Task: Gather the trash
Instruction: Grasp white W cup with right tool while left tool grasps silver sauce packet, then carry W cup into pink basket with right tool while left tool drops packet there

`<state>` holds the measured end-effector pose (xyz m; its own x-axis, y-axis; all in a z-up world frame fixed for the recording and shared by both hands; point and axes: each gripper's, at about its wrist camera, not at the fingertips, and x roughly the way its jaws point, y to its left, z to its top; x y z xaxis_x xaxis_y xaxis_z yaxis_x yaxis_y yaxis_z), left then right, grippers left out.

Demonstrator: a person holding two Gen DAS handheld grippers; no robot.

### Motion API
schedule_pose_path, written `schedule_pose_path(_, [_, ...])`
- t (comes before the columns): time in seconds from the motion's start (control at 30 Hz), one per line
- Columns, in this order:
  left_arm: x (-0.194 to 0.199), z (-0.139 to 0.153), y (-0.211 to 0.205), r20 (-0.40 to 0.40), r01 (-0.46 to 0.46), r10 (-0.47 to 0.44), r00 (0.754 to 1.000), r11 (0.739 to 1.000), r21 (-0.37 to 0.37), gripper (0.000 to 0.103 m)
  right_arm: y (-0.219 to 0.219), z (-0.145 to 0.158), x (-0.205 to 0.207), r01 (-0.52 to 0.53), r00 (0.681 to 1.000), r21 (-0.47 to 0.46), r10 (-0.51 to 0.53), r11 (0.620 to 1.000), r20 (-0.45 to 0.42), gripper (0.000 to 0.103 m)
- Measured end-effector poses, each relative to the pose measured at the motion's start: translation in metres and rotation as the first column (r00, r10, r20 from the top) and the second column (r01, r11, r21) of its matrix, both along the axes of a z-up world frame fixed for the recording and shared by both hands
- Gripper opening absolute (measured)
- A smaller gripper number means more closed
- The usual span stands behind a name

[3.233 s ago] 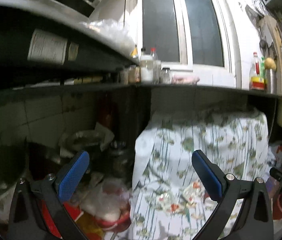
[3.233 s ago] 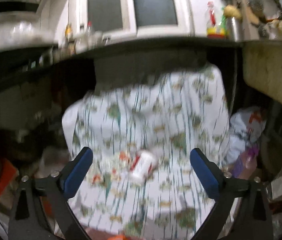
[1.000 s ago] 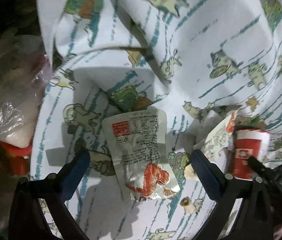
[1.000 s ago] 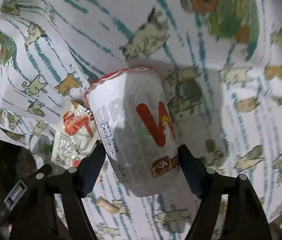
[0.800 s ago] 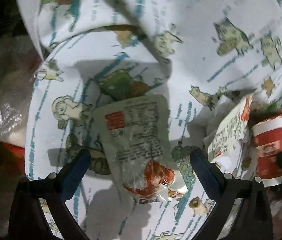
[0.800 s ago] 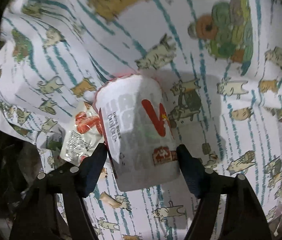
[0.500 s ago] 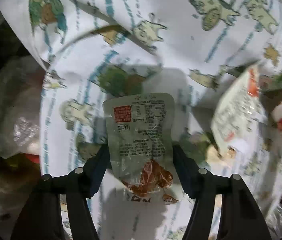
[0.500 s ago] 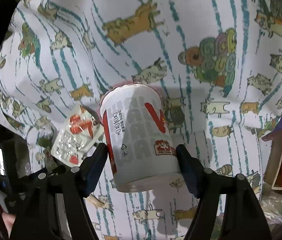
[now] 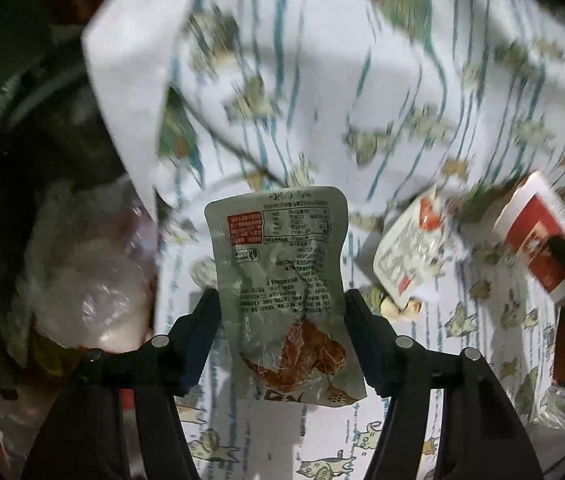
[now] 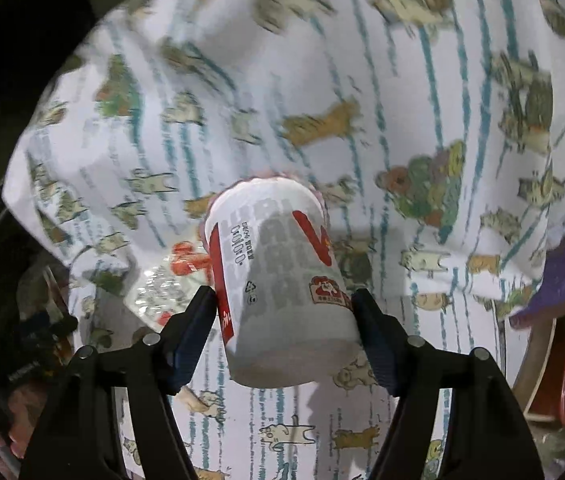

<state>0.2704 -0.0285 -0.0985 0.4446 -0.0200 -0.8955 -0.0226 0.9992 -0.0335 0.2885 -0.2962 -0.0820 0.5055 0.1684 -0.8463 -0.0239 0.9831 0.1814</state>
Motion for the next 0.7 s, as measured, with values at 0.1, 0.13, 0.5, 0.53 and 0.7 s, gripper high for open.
schedule_pose_path(0.1, [-0.005, 0.021, 0.019, 0.060, 0.004, -0.001, 0.998, 0.999, -0.036, 0.065, 0.010, 0.006, -0.009, -0.040, 0.999, -0.010, 0.040, 0.999, 0.032, 0.067])
schedule_pose_path(0.13, [-0.005, 0.027, 0.023, 0.079, 0.008, -0.005, 0.997, 0.999, -0.041, 0.065, 0.014, 0.007, -0.012, -0.050, 0.998, -0.013, 0.051, 0.999, 0.034, 0.067])
schedule_pose_path(0.5, [-0.060, 0.082, 0.031, 0.247, 0.124, -0.100, 0.964, 0.989, -0.086, 0.065, 0.037, -0.008, -0.020, -0.078, 0.997, -0.024, 0.078, 0.997, -0.011, 0.064])
schedule_pose_path(0.53, [-0.065, 0.085, 0.033, 0.253, 0.125, -0.097, 0.963, 0.987, -0.099, 0.065, 0.036, -0.006, -0.021, -0.078, 0.997, -0.021, 0.078, 0.997, -0.005, 0.064])
schedule_pose_path(0.7, [-0.090, 0.104, 0.034, 0.329, 0.115, -0.085, 0.940, 0.991, -0.071, 0.065, 0.045, 0.010, -0.036, -0.114, 0.992, -0.024, 0.115, 0.993, 0.045, 0.064])
